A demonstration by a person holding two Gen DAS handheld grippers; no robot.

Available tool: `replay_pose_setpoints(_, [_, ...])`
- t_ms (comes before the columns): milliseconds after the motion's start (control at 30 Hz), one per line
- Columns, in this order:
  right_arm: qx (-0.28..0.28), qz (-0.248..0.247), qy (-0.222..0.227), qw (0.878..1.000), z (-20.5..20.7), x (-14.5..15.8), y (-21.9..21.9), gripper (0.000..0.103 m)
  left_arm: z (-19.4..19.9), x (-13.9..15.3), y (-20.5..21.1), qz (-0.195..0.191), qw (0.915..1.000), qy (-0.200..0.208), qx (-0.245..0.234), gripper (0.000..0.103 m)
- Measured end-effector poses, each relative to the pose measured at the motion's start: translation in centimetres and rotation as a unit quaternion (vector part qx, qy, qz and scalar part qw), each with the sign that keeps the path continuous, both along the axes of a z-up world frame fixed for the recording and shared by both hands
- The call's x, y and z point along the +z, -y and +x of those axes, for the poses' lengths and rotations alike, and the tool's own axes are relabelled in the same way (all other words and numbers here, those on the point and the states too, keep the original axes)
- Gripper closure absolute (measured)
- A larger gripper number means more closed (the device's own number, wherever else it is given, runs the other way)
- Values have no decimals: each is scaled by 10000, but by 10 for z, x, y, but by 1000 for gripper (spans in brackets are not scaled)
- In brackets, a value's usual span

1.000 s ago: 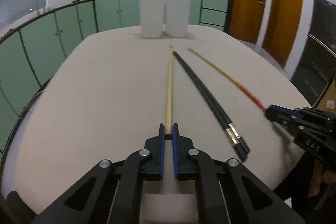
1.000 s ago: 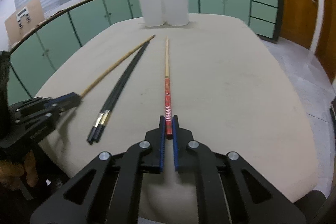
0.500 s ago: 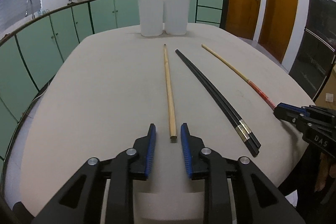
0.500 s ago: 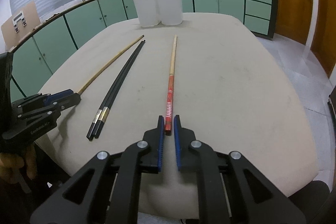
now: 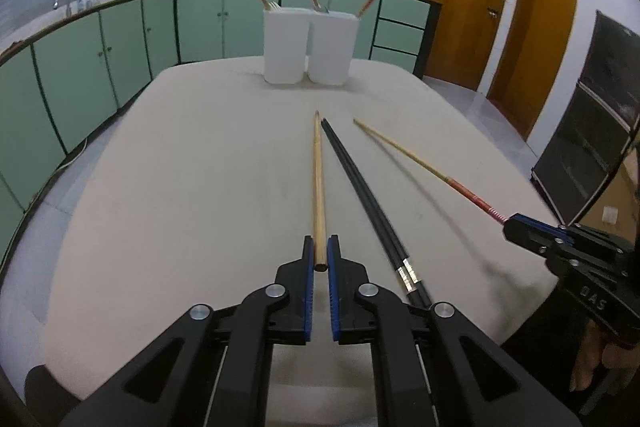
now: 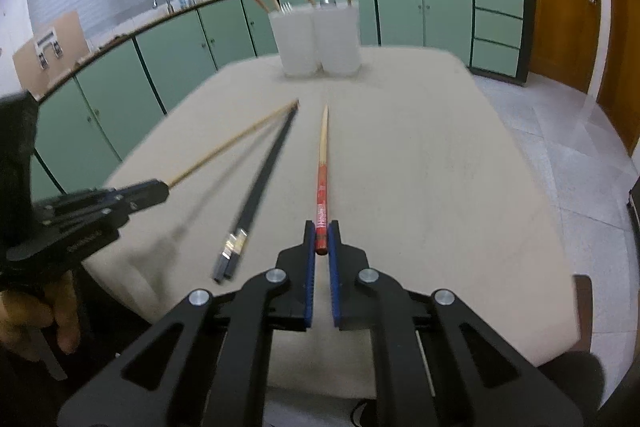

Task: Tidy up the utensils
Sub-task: 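Lift and carry both held chopsticks toward the white holder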

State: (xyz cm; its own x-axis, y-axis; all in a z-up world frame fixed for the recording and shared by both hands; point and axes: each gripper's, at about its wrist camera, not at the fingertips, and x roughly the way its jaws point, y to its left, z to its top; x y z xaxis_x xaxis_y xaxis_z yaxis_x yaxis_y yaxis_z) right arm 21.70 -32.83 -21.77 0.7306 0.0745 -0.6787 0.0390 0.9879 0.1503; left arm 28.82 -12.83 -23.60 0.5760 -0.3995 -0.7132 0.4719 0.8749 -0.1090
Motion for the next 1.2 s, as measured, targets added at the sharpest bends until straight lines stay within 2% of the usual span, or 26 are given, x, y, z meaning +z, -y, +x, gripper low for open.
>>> replay_pose_setpoints(267, [217, -82, 482, 9986, 6, 72, 1, 98, 2, 57, -5, -63, 9997, 248, 67, 97])
replay_pose_setpoints(533, [510, -222, 599, 9967, 38, 106, 1, 98, 9, 103, 1, -14, 9980, 621, -70, 97])
replay_pose_setpoints(1000, [1103, -525, 280, 9921, 123, 153, 1, 98, 44, 147, 18, 97, 9955, 868, -369, 97])
replay_pose_setpoints(1200, [1221, -374, 41, 9918, 155, 177, 8, 98, 79, 167, 28, 80, 9956, 698, -622, 97])
